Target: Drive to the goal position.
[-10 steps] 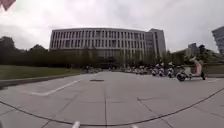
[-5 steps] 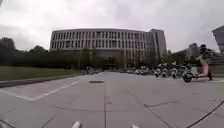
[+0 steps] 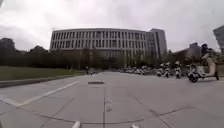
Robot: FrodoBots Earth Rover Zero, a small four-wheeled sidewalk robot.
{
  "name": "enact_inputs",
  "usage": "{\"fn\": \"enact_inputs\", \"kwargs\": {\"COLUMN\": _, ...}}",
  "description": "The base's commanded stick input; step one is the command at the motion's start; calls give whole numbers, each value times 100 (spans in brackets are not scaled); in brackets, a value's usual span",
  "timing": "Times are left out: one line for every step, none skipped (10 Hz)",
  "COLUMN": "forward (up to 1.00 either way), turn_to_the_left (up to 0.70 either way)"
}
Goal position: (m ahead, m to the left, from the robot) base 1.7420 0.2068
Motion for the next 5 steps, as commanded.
{"fn": "enact_inputs", "kwargs": {"forward": 70, "turn_to_the_left": 0}}
{"fn": "enact_inputs", "kwargs": {"forward": 70, "turn_to_the_left": 0}}
{"fn": "enact_inputs", "kwargs": {"forward": 70, "turn_to_the_left": 0}}
{"fn": "enact_inputs", "kwargs": {"forward": 70, "turn_to_the_left": 0}}
{"fn": "enact_inputs", "kwargs": {"forward": 70, "turn_to_the_left": 0}}
